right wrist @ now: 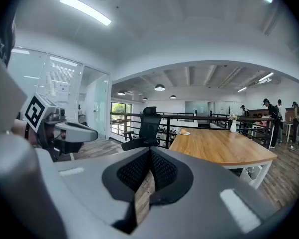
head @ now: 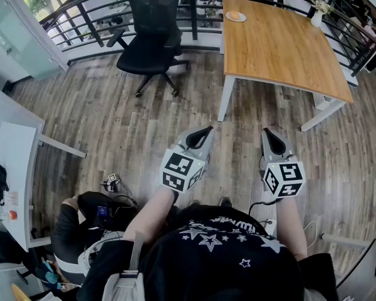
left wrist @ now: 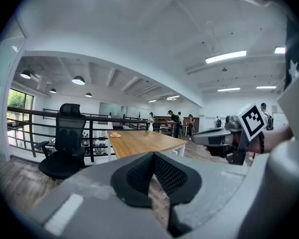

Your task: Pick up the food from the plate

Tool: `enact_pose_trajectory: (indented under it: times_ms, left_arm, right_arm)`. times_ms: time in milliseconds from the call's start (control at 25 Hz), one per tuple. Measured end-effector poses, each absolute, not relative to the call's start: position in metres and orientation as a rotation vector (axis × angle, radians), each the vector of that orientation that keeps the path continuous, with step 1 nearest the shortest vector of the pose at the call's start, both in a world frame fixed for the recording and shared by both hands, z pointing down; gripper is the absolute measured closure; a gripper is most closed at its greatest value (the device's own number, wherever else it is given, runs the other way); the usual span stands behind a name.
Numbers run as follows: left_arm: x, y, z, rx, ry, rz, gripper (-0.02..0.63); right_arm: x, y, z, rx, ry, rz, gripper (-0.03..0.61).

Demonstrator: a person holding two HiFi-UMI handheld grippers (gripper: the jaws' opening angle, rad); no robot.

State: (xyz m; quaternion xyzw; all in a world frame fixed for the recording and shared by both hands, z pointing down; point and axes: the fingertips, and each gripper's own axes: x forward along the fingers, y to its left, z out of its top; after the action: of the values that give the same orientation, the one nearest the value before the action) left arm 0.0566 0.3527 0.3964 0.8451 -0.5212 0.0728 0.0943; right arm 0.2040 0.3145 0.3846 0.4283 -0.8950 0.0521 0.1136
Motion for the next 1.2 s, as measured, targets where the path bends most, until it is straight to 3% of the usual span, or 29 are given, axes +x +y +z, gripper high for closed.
enact_pose_trajectory:
  times_ms: [1200]
  left_arm:
    - [0.002, 0.377, 0.406, 2.457, -1.576, 0.152, 0.614]
  right_arm:
    - [0.152, 0.317, 0.393, 1.302, -2.622, 0.157, 0.577]
